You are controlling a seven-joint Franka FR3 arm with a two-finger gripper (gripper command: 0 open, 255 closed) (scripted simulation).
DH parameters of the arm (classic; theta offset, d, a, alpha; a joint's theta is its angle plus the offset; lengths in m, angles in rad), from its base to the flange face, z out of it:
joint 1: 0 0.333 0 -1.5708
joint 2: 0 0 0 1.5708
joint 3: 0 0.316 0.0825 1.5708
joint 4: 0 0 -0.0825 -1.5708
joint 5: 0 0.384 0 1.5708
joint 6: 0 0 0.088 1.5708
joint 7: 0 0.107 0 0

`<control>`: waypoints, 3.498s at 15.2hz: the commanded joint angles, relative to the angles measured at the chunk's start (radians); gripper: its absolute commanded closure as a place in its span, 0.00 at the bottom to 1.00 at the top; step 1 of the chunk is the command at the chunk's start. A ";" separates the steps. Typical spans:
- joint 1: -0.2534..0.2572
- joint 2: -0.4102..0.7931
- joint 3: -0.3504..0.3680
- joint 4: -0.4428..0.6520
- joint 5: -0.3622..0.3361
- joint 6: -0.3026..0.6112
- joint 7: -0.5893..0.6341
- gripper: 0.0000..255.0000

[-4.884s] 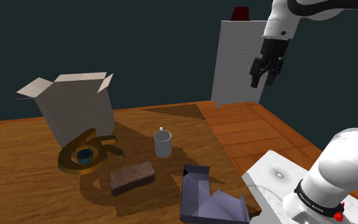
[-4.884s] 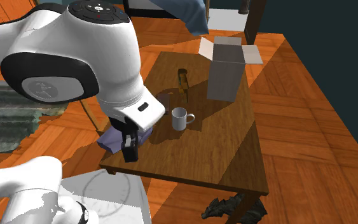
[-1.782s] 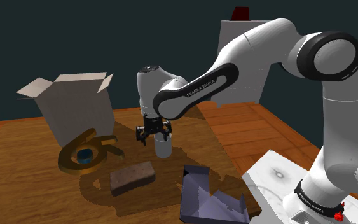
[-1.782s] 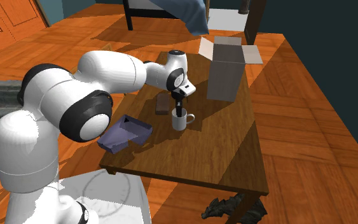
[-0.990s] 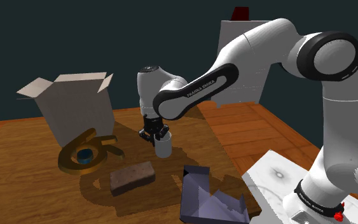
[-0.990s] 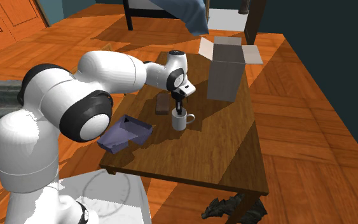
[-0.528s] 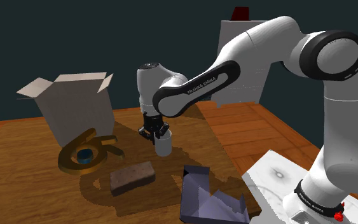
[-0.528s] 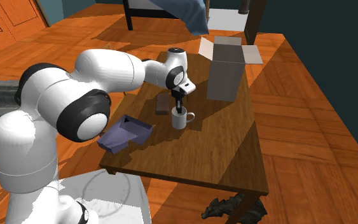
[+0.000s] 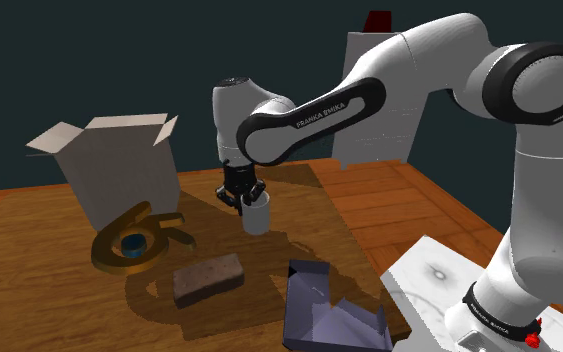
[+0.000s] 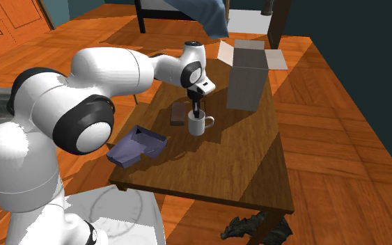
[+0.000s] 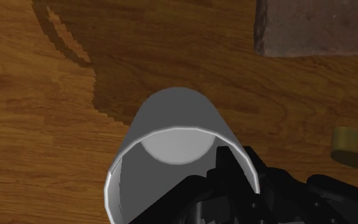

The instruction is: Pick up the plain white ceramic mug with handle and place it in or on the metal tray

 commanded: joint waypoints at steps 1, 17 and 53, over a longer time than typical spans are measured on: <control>0.000 -0.009 0.003 0.014 0.006 -0.022 -0.003 1.00; -0.027 -0.245 0.047 -0.115 0.129 -0.098 -0.022 1.00; 0.098 -0.741 0.129 -0.766 0.455 0.125 -0.010 1.00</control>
